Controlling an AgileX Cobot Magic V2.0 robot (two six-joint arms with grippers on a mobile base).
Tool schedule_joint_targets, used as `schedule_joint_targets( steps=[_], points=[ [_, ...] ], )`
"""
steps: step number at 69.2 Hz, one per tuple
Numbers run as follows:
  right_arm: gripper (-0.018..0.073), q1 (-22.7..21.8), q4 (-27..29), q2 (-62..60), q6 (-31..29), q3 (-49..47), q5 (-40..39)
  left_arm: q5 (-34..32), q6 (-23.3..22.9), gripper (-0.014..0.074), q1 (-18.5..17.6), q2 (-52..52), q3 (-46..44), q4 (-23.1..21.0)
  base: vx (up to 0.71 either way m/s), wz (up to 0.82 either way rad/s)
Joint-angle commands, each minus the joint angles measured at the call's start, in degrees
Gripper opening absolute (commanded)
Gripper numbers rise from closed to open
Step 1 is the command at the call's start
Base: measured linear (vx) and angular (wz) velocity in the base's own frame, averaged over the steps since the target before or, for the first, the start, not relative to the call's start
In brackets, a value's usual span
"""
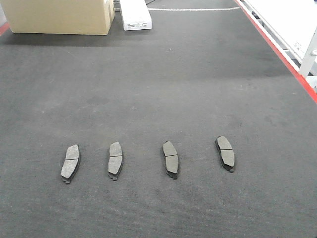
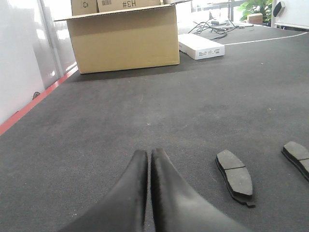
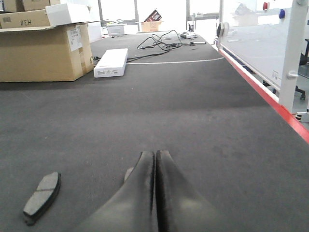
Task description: Move and align brake pads A on conveyor
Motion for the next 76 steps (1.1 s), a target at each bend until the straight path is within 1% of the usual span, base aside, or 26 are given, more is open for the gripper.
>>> schedule_joint_targets(
  steps=[1,8,11,15,76],
  points=[
    [-0.001,-0.44,0.51,-2.59,-0.93,1.66,-4.3,-4.33,-0.18,-0.0006,0.09,-0.65,-0.51,-0.39,0.0,0.0],
    [-0.001,-0.44,0.55,-6.81,-0.93,5.83,-4.23,-4.33,-0.18,-0.0006,0.09,-0.65,-0.51,-0.39,0.0,0.0],
    [-0.001,-0.44,0.85,-8.36,-0.9,5.72,-0.88,-4.33,-0.18,-0.0006,0.09,-0.65,-0.51,-0.39,0.0,0.0],
    [-0.001,-0.44,0.59,-8.62,-1.75,5.72,0.18,-4.33,-0.18,-0.0006,0.09,-0.65,-0.51,-0.39,0.0,0.0],
    [-0.001,-0.37,0.31,-8.61,-2.32,5.72,0.06,-4.33,-0.18,-0.0006,0.09,-0.65,-0.51,-0.39,0.0,0.0]
  ],
)
